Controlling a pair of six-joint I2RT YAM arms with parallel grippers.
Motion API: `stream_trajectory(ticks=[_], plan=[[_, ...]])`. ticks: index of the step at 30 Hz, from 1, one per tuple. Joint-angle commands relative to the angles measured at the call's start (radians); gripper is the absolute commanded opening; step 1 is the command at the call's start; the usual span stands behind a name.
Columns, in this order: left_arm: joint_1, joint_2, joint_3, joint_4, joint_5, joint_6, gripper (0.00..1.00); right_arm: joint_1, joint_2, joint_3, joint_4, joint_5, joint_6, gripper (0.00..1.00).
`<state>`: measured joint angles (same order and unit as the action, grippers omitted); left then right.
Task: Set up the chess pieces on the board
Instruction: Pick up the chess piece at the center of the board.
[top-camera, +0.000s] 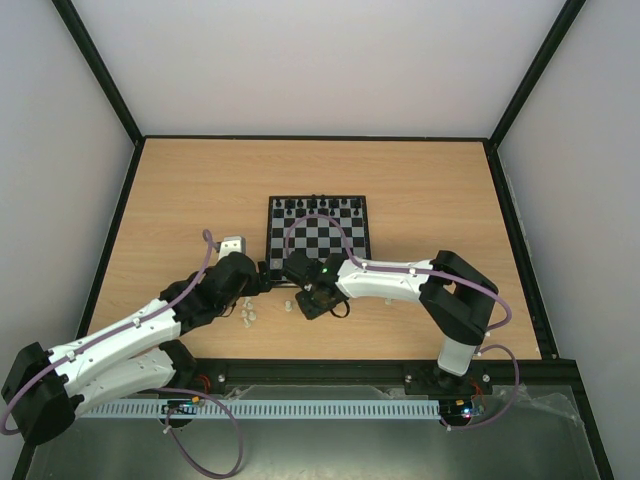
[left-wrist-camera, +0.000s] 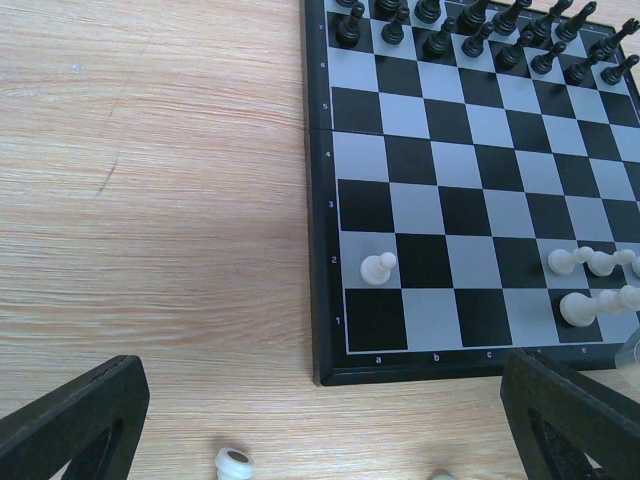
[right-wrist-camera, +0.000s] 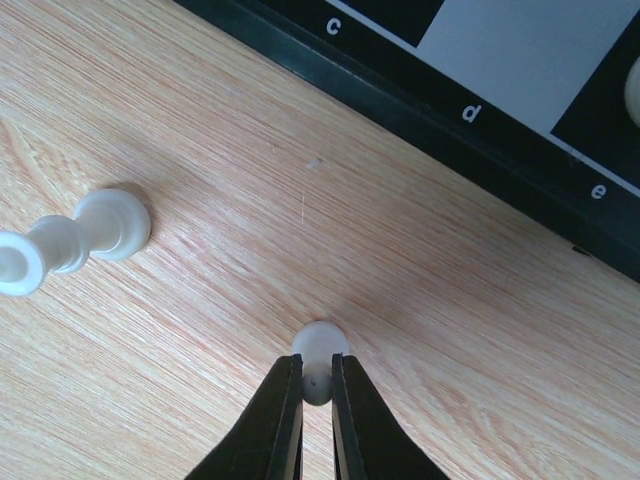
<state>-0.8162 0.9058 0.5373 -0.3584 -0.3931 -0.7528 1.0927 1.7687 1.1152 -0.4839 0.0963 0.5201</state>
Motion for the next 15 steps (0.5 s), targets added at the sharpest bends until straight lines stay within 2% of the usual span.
stream_trajectory(ticks=[1,7,15], plan=[[-0.003,-0.005,-0.011,-0.004,-0.006,-0.005,1.0,0.007,-0.009,0.039,-0.068,0.032,-0.015,0.07],[-0.003,-0.017,-0.011,-0.012,-0.009,-0.006,0.99,-0.032,-0.012,0.233,-0.169,0.094,-0.06,0.07],[-0.003,-0.033,-0.014,-0.021,-0.014,-0.007,0.99,-0.126,0.082,0.413,-0.233,0.08,-0.128,0.07]])
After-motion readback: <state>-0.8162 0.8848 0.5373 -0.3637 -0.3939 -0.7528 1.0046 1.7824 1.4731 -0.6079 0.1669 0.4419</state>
